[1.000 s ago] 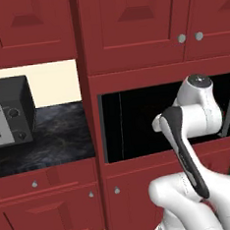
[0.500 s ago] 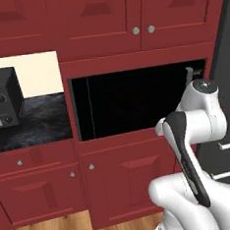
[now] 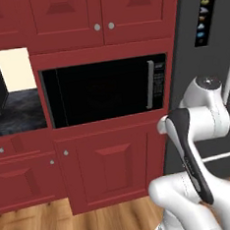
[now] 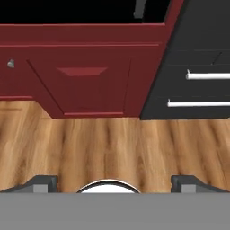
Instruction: The microwave is finished heating the steak and cucumber. Take the bowl containing the food and place it on the dining counter.
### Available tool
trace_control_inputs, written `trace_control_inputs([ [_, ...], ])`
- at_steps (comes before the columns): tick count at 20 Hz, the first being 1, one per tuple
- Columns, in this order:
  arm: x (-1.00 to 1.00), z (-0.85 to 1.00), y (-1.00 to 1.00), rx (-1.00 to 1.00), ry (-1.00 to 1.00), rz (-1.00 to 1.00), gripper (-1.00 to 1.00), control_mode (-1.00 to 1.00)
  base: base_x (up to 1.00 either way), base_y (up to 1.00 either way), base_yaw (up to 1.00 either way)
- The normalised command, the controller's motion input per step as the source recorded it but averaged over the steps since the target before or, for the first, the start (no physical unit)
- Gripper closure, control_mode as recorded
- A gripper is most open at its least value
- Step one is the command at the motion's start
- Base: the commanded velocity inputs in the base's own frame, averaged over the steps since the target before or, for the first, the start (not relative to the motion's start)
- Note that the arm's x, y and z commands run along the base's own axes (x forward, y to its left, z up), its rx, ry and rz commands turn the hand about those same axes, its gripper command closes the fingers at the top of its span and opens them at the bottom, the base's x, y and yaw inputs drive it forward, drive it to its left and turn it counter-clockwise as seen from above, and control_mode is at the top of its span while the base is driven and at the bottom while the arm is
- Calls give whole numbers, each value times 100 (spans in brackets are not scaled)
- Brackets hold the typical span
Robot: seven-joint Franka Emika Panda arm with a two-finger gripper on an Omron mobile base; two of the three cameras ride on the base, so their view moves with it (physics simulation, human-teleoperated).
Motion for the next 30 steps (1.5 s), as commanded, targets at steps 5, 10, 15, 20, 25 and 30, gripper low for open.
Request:
trace_control_inputs([
  [5, -19, 26, -35, 0, -21, 0, -100, -100, 0, 0, 0],
  [10, -12, 26, -36, -4, -53, 0, -100, -100, 0, 0, 0],
  [15, 5, 6, -13, -9, -62, 0, -100, -100, 0, 0, 0],
  [20, 41, -9, -2, -6, -45, 3, -100, -100, 0, 0, 0],
  [25, 81, -35, 0, -2, -18, 2, -100, -100, 0, 0, 0],
  [30, 78, -12, -1, -1, -18, 0, -100, -100, 0, 0, 0],
])
